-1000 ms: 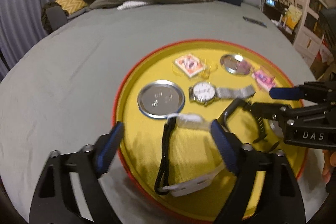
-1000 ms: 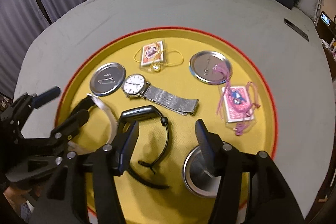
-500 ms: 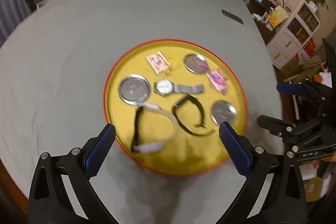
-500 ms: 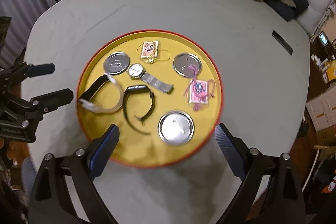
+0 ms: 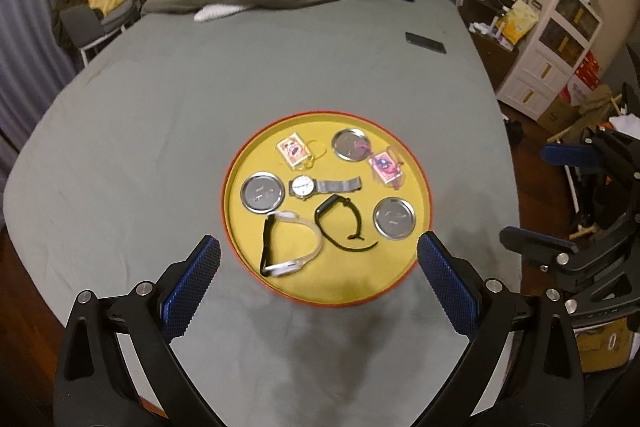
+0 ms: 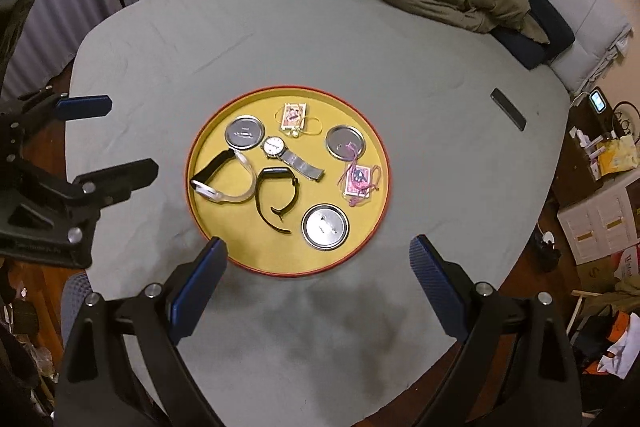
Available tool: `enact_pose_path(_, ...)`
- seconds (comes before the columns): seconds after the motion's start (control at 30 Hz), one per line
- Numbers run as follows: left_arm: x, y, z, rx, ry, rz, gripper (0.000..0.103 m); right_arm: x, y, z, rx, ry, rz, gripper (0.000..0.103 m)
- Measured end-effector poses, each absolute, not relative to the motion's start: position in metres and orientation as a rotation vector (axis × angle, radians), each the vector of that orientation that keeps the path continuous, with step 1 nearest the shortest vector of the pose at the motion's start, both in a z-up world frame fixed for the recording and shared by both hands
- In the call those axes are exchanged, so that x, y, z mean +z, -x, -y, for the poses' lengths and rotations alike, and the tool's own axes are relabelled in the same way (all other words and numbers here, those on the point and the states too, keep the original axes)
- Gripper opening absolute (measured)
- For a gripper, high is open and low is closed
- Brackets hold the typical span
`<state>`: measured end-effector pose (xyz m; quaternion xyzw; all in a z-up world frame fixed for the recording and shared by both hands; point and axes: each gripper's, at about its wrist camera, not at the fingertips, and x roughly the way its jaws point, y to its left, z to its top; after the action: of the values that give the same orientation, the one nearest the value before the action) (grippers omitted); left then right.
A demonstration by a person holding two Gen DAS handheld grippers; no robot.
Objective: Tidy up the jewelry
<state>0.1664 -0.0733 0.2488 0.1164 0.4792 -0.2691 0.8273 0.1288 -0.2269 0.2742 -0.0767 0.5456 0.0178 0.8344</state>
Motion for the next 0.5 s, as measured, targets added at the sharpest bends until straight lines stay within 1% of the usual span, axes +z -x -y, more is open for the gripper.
enact_pose_path(0.2, 0.274, -0.152, 0.07, -0.571, -0.243, -0.977, 0.096, 0.291, -0.119, 0.222, 0.037, 0.156, -1.123, 0.088)
enact_pose_path(0.5, 0.293, -0.142, 0.068, -0.557, -0.25, -0.947, 0.096, 0.309, -0.108, 0.218, 0.035, 0.151, -1.095, 0.088)
